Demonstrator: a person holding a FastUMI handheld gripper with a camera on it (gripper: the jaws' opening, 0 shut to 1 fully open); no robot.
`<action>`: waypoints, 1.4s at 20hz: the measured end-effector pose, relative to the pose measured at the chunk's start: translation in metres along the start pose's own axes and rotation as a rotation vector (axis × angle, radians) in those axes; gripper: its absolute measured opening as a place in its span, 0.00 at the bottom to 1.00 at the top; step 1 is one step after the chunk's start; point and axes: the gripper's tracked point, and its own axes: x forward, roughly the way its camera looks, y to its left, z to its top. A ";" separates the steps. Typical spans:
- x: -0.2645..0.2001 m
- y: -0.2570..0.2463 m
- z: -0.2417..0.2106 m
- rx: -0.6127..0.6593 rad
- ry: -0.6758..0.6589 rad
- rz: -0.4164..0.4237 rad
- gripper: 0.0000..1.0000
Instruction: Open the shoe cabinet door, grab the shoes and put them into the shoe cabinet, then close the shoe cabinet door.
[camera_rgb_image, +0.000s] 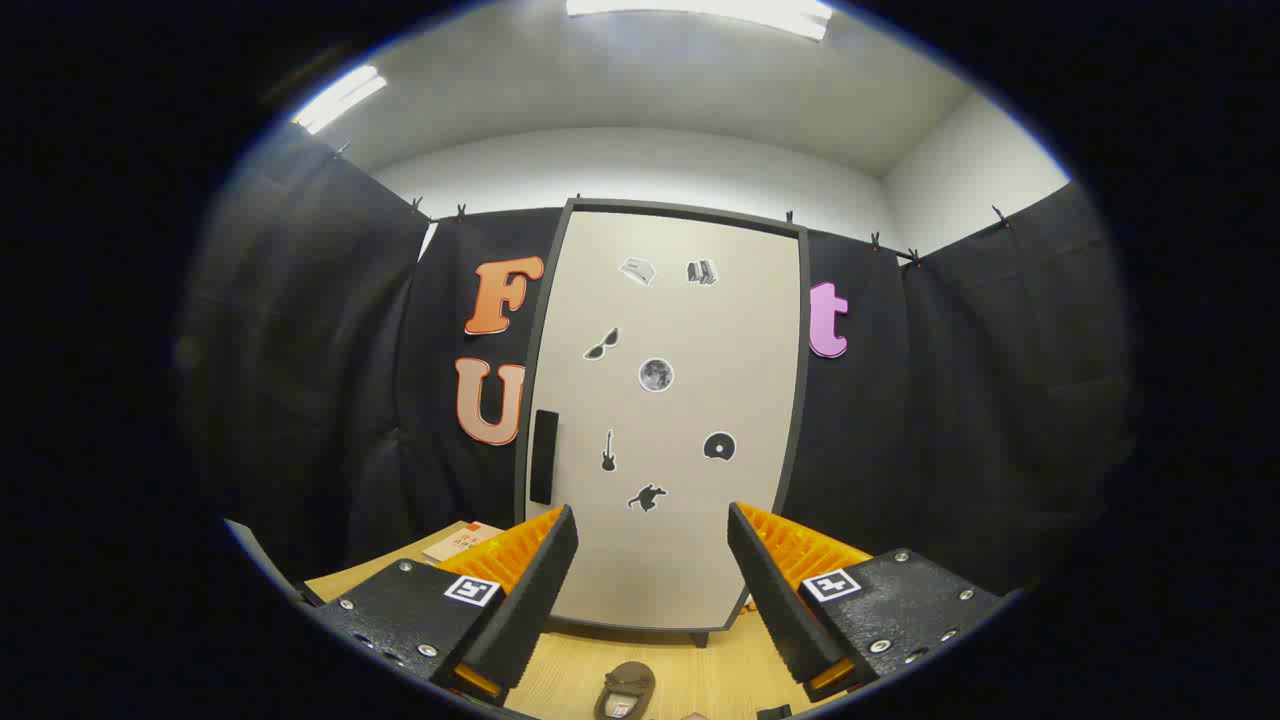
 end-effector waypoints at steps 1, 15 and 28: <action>0.001 0.000 -0.001 -0.002 0.004 0.000 0.95; 0.021 0.016 0.001 0.051 -0.014 0.046 0.95; 0.072 0.080 -0.002 0.151 0.021 0.094 0.95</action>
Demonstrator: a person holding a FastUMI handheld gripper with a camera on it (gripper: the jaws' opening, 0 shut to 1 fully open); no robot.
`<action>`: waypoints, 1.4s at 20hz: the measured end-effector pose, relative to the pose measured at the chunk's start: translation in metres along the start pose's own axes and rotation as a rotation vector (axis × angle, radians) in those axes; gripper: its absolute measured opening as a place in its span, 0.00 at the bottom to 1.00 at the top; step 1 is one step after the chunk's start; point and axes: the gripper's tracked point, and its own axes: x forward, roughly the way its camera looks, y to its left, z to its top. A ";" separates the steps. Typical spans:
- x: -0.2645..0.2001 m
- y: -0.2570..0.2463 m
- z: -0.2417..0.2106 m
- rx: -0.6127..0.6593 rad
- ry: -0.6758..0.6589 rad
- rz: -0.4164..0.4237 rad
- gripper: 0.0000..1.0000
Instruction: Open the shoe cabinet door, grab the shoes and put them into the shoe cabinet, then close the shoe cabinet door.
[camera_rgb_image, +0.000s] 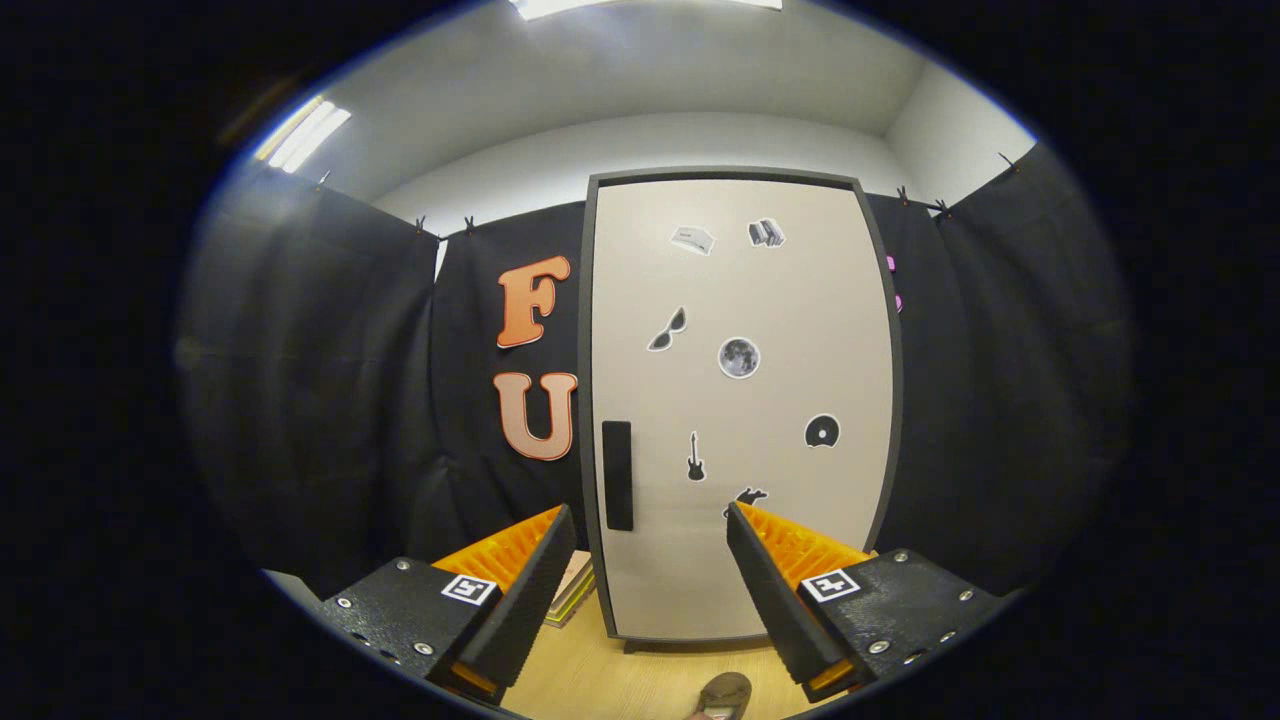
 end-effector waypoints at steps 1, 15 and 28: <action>0.005 0.003 0.000 0.008 -0.002 -0.010 0.95; 0.093 0.034 -0.017 0.029 -0.006 -0.048 0.95; 0.176 0.035 -0.047 -0.030 0.021 -0.093 0.90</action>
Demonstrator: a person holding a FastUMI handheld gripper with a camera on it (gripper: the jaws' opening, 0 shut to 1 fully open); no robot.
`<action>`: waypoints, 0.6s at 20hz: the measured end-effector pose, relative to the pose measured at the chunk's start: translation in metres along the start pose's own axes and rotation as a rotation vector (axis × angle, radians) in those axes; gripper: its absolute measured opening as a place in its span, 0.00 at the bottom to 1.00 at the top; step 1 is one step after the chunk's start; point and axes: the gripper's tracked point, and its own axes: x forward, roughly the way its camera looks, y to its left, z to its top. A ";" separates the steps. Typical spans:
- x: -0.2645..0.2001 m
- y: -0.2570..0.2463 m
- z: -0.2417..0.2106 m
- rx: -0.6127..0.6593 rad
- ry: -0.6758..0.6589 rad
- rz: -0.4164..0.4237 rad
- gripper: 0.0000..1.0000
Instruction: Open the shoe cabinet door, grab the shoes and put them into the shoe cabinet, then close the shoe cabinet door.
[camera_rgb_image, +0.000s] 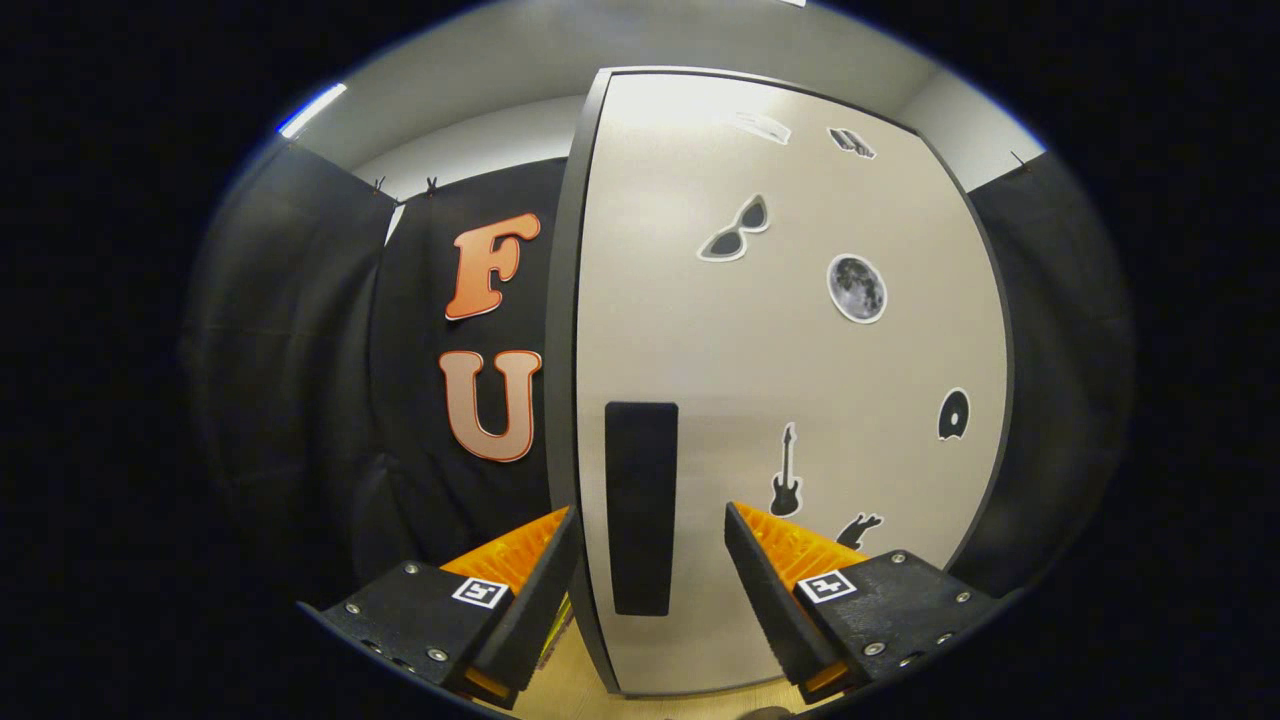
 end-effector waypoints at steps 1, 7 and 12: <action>0.005 0.000 -0.001 0.001 0.002 -0.002 0.87; 0.010 0.003 -0.005 -0.043 -0.001 -0.020 0.60; 0.010 0.003 -0.007 0.002 0.020 -0.016 0.34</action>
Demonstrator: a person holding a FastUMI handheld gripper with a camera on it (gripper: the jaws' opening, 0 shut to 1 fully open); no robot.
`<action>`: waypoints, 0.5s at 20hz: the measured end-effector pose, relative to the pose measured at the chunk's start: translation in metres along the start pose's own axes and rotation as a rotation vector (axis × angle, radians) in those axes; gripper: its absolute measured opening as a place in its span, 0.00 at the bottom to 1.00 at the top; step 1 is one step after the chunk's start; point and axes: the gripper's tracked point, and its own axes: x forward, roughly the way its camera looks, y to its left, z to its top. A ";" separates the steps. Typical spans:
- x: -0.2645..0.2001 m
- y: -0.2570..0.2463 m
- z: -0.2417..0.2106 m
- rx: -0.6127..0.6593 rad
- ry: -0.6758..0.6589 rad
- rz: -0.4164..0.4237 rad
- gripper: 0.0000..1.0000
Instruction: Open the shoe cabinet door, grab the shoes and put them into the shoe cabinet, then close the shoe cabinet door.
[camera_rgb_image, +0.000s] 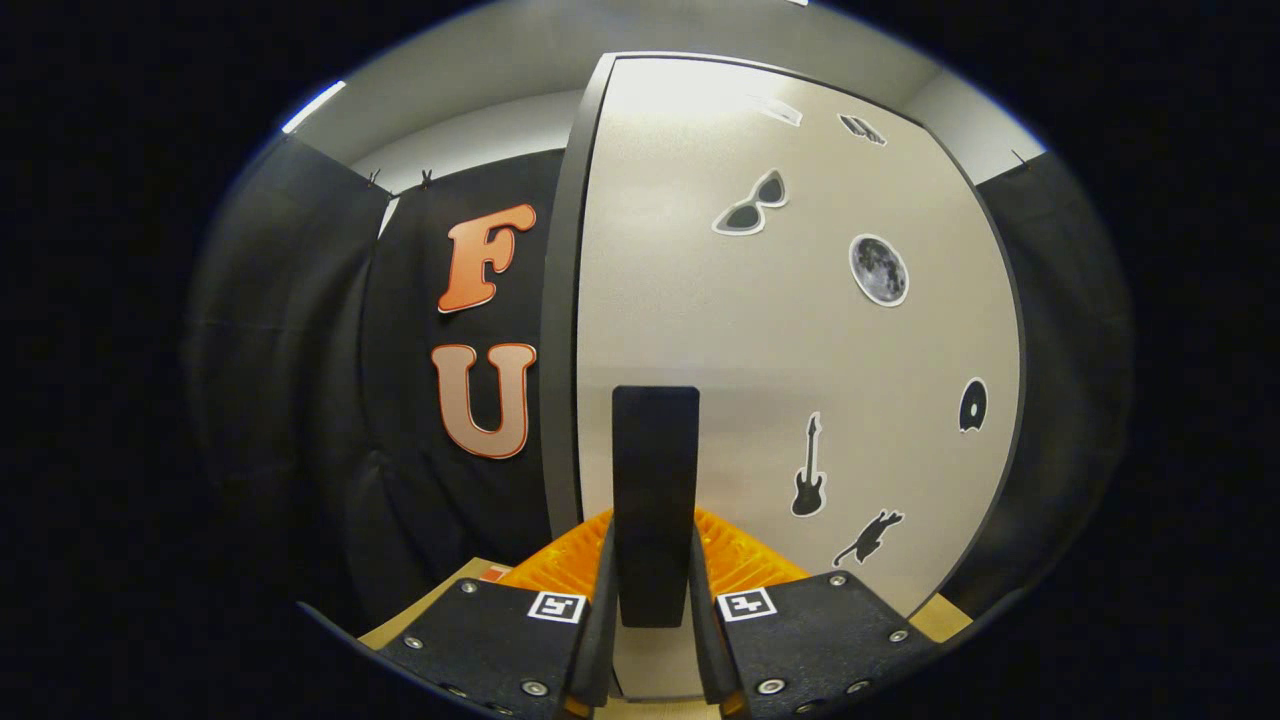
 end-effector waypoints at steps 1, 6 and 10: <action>0.000 0.000 0.001 0.004 0.001 0.005 0.32; -0.007 0.000 0.001 0.026 0.027 0.013 0.25; -0.031 -0.001 0.002 0.048 0.035 0.023 0.23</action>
